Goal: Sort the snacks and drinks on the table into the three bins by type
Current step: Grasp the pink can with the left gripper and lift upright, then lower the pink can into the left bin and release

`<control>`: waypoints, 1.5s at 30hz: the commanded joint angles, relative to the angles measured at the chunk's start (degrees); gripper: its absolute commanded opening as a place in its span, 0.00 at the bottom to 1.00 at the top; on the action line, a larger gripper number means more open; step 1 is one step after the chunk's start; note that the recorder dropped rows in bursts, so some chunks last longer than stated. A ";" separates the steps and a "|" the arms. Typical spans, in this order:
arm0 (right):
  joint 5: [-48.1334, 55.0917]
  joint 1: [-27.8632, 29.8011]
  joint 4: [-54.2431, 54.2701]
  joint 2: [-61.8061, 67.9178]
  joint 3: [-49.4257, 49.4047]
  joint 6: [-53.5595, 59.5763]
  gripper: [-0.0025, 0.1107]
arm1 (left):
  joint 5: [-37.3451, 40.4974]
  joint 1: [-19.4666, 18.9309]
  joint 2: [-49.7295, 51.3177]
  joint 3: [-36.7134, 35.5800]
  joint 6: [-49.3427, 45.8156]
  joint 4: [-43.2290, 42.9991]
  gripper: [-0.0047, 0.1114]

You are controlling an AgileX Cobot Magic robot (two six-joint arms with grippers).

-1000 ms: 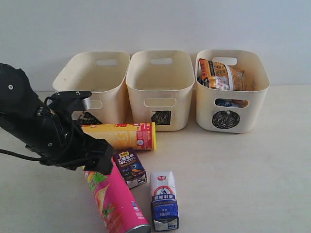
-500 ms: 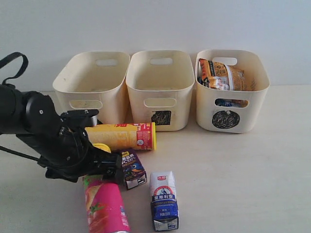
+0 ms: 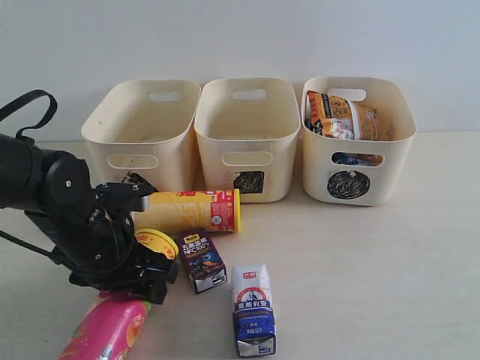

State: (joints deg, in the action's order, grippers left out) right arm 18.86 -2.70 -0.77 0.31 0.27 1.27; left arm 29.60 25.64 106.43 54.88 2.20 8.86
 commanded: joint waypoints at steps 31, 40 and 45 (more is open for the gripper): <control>-0.22 0.42 0.20 -0.31 -0.27 -0.08 0.02 | 16.30 -8.48 -10.47 40.80 -4.97 -7.35 0.07; -0.22 0.42 0.20 -0.31 -0.27 -0.08 0.02 | 8.39 -11.14 3.27 55.04 -8.41 -7.40 0.07; -0.22 0.42 0.20 -0.31 -0.27 -0.08 0.02 | 8.98 -12.36 12.29 63.68 -9.00 -7.40 0.07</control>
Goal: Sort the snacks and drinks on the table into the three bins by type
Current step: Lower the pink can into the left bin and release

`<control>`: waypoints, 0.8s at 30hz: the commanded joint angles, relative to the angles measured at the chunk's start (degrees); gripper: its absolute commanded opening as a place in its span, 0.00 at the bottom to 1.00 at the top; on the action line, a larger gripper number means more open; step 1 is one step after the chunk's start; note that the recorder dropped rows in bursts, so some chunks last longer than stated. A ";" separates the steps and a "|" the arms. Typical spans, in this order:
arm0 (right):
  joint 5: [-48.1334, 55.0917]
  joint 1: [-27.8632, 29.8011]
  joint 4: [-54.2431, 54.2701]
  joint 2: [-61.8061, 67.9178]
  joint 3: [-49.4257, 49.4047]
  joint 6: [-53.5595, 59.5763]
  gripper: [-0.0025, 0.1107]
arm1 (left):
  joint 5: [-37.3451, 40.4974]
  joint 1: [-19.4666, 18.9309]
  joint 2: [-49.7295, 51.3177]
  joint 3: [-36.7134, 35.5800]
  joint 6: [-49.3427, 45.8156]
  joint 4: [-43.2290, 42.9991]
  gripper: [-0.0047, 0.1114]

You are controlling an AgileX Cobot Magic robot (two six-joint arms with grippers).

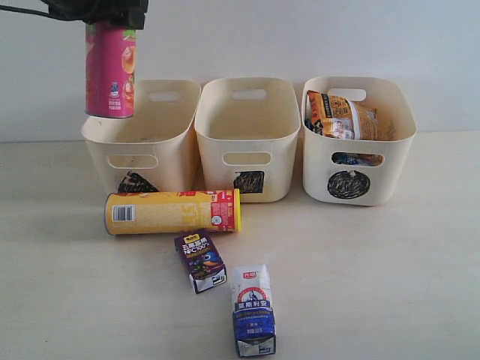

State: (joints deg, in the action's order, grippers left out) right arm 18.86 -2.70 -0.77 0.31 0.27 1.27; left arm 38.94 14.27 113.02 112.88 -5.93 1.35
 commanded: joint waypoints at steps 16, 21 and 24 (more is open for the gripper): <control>-0.39 0.42 0.20 -0.31 -0.27 -0.01 0.02 | -0.21 -1.13 18.63 13.11 -0.86 0.11 0.27; -0.39 0.42 0.20 -0.31 -0.27 -0.01 0.02 | -0.26 -1.13 18.90 13.11 -0.86 0.11 0.63; -0.39 0.42 0.20 -0.31 -0.27 -0.01 0.02 | -0.02 -1.13 18.90 13.11 -0.86 0.11 0.74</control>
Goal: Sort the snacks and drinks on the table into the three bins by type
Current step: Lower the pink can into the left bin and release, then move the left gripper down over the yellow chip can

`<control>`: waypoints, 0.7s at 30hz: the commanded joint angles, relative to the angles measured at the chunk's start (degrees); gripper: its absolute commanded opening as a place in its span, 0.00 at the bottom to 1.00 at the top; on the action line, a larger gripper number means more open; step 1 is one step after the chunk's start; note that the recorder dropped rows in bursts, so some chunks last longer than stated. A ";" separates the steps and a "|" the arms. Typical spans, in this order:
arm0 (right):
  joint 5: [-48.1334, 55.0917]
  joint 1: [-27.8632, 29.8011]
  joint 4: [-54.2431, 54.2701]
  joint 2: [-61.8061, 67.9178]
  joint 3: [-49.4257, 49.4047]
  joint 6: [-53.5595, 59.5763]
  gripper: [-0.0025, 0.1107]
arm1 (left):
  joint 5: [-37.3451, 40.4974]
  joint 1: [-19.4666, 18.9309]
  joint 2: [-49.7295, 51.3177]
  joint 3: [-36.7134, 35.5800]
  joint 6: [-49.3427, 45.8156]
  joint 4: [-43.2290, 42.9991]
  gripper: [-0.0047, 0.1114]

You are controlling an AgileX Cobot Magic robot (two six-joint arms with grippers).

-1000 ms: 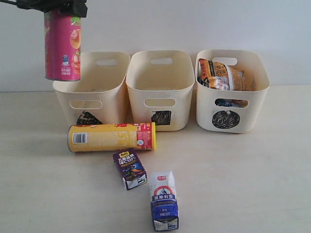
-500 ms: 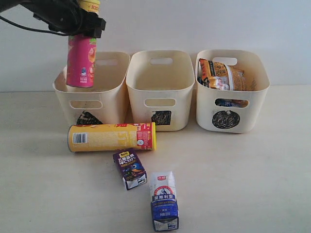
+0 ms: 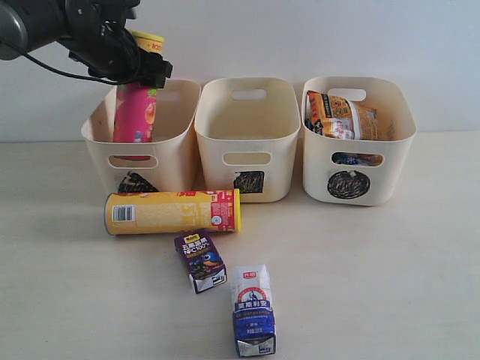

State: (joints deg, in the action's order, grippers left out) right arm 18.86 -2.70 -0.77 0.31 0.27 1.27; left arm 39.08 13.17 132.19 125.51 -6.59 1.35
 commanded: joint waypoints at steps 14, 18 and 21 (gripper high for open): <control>-0.39 0.42 0.20 -0.31 -0.27 -0.01 0.02 | 1.94 -0.02 -3.58 0.48 -2.86 -2.65 0.75; -0.39 0.42 0.20 -0.31 -0.27 -0.01 0.02 | 10.56 -0.02 -7.26 0.48 -13.30 -2.41 0.55; -0.39 0.42 0.20 -0.31 -0.27 -0.01 0.02 | 20.20 -0.02 -9.43 0.48 -19.52 -2.27 0.30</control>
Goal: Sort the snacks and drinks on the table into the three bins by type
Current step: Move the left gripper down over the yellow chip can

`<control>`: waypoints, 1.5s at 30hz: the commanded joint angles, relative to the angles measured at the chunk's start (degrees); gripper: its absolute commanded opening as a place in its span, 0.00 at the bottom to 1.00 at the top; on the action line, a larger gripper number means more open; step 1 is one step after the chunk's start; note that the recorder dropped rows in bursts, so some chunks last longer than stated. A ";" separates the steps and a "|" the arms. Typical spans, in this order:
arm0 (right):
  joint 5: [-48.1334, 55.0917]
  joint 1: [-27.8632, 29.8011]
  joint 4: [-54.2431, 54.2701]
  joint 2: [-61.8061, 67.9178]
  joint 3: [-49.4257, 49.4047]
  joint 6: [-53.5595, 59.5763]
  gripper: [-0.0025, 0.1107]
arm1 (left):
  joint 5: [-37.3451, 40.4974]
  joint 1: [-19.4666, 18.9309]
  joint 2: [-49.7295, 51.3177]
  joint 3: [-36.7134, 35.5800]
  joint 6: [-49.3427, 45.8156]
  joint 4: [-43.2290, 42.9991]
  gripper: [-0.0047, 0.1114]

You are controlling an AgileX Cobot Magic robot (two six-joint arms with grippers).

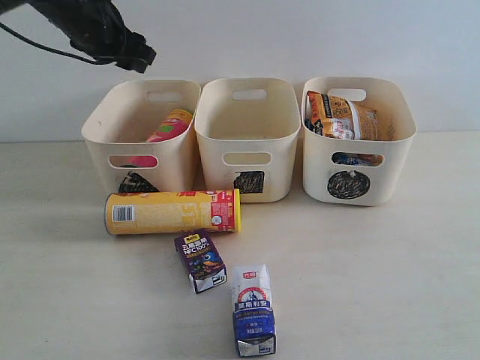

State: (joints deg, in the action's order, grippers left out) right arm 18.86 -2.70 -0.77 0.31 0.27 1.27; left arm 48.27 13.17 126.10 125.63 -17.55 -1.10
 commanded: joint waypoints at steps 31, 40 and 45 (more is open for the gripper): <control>-0.39 0.42 0.20 -0.31 -0.27 -0.01 0.02 | 5.54 4.17 -30.73 -54.55 -49.73 31.54 0.07; -0.19 0.42 0.20 -0.31 -0.27 -0.01 0.02 | 1.06 8.88 -25.65 -56.59 -59.42 31.90 0.59; -0.19 0.42 0.20 -0.31 -0.27 -0.01 0.02 | -9.80 8.88 -22.85 -56.85 -58.51 30.31 0.82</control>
State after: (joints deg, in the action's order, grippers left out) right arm 18.86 -2.70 -0.77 0.31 0.27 1.27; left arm 45.94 21.78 102.11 69.28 -76.79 29.80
